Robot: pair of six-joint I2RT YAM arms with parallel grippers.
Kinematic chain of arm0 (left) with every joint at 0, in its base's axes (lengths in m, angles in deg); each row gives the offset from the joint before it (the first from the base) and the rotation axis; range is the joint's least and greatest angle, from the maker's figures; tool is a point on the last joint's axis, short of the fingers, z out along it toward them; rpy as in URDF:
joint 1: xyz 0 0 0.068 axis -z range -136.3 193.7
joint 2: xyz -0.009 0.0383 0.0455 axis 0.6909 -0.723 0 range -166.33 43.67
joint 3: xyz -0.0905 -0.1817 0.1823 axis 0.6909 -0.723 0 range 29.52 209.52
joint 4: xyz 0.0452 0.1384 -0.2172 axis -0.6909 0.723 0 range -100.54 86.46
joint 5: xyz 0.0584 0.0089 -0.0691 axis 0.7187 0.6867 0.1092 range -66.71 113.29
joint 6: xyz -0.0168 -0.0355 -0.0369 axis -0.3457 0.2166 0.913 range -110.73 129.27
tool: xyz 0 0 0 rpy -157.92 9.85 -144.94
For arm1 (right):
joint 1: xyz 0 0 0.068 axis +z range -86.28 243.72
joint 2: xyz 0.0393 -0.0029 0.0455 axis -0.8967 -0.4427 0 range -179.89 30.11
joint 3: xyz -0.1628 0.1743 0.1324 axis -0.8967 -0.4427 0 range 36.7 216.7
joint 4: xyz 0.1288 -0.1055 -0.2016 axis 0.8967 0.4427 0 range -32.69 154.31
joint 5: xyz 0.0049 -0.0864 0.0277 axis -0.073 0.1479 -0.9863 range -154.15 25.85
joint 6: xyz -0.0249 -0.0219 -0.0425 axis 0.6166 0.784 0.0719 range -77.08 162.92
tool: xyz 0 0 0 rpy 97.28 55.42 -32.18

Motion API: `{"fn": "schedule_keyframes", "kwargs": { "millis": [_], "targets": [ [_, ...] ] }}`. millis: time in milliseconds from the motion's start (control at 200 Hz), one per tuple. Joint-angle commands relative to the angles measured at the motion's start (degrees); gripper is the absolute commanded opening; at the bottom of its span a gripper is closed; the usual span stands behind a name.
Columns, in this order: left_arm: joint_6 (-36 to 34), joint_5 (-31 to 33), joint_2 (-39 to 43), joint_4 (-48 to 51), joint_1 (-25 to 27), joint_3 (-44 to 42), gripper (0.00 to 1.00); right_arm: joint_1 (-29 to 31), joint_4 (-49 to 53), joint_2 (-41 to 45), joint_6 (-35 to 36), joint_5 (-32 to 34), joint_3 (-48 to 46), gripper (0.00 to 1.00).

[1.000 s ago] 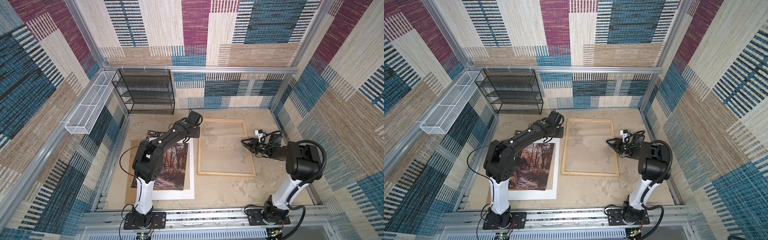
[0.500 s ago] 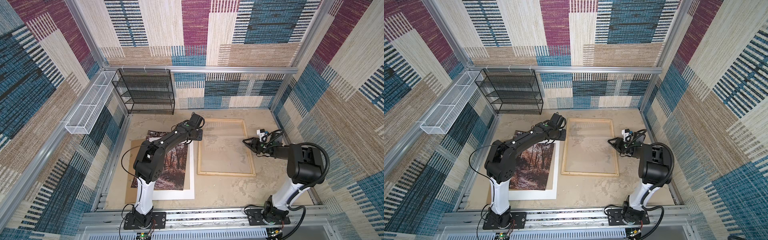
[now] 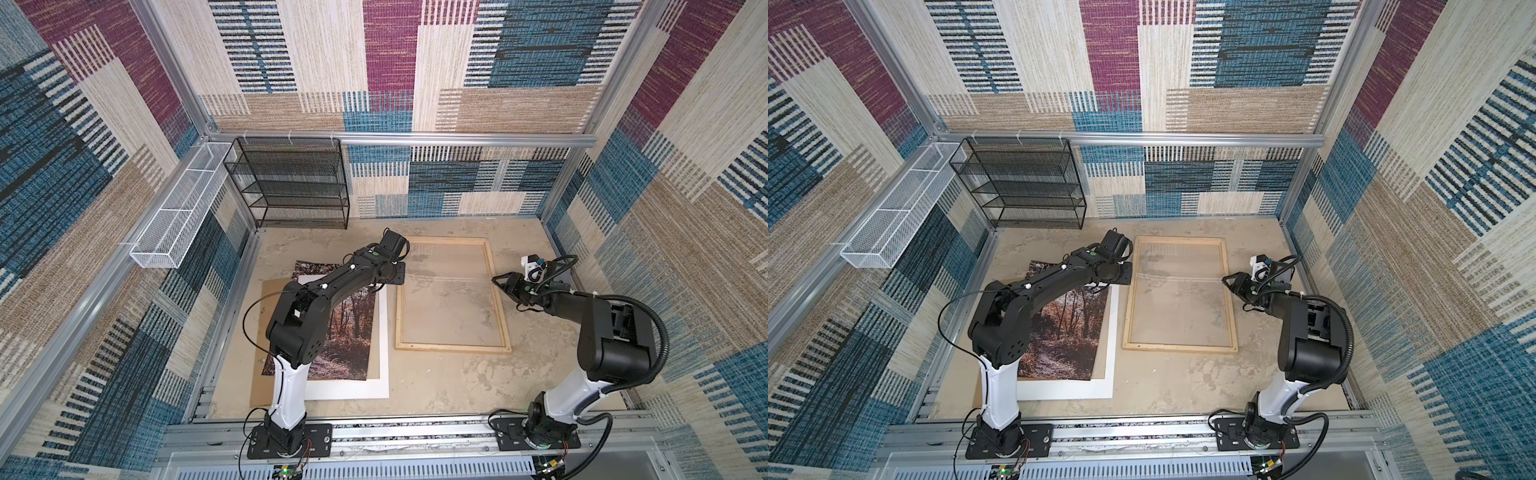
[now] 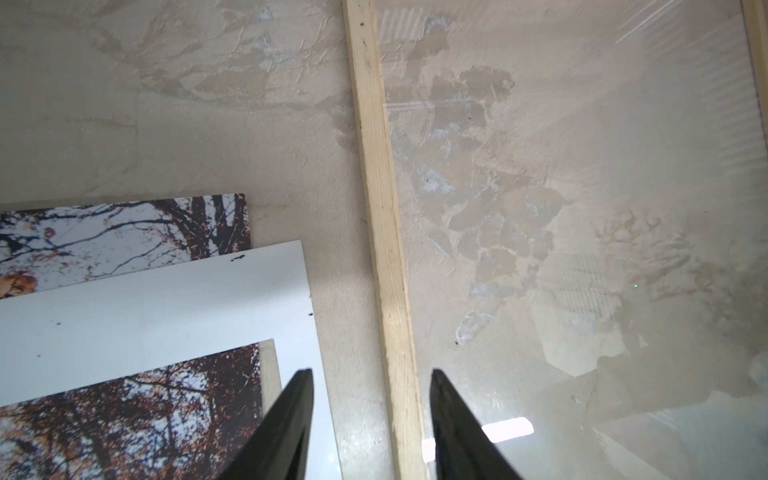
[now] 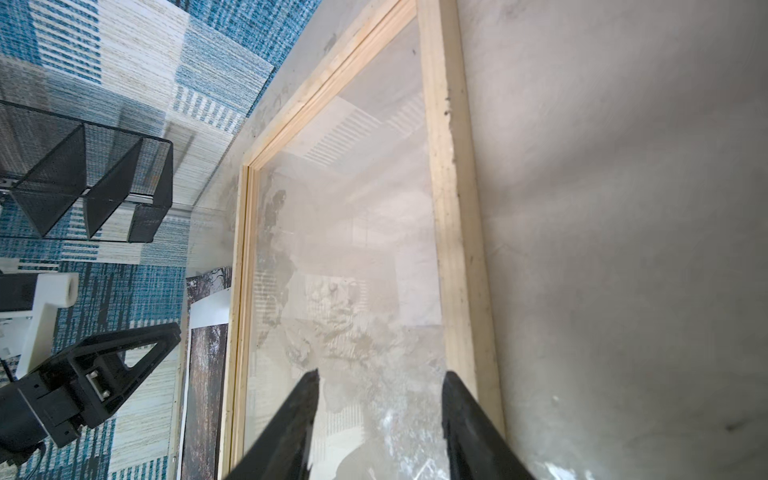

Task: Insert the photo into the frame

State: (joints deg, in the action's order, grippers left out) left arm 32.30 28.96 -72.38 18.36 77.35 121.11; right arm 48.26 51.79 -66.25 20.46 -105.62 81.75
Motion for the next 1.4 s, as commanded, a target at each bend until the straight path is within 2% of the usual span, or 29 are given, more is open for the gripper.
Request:
{"fn": "schedule_keyframes", "kwargs": {
  "millis": [0, 265, 706, 896, 1162, 1397],
  "targets": [
    [1.23, -0.52, 0.48, -0.69, 0.01, -0.34, 0.49, 0.00, 1.14, 0.63, 1.18, 2.30, 0.55, 0.50],
    [2.19, -2.30, -0.23, -1.82, 0.18, -1.57, 0.48, 0.04, 2.59, 1.19, 1.35, 7.60, 0.52, 0.49],
    [3.49, -4.62, -2.57, -3.24, 1.24, -2.55, 0.46, 2.32, 1.85, -3.38, 1.72, 8.45, 1.83, 0.45],
    [3.87, -5.45, -3.39, -3.84, 1.42, -2.88, 0.42, 3.06, 1.96, -4.69, 1.97, 8.20, 2.70, 0.42],
    [4.98, -6.54, -1.71, -5.87, 1.73, -6.06, 0.37, 3.78, 2.02, -5.46, 2.32, 7.56, 3.36, 0.34],
    [5.88, -7.32, -0.81, -6.67, 2.36, -7.80, 0.35, 3.90, 2.53, -5.15, 2.59, 7.77, 3.71, 0.33]
  ]
}}
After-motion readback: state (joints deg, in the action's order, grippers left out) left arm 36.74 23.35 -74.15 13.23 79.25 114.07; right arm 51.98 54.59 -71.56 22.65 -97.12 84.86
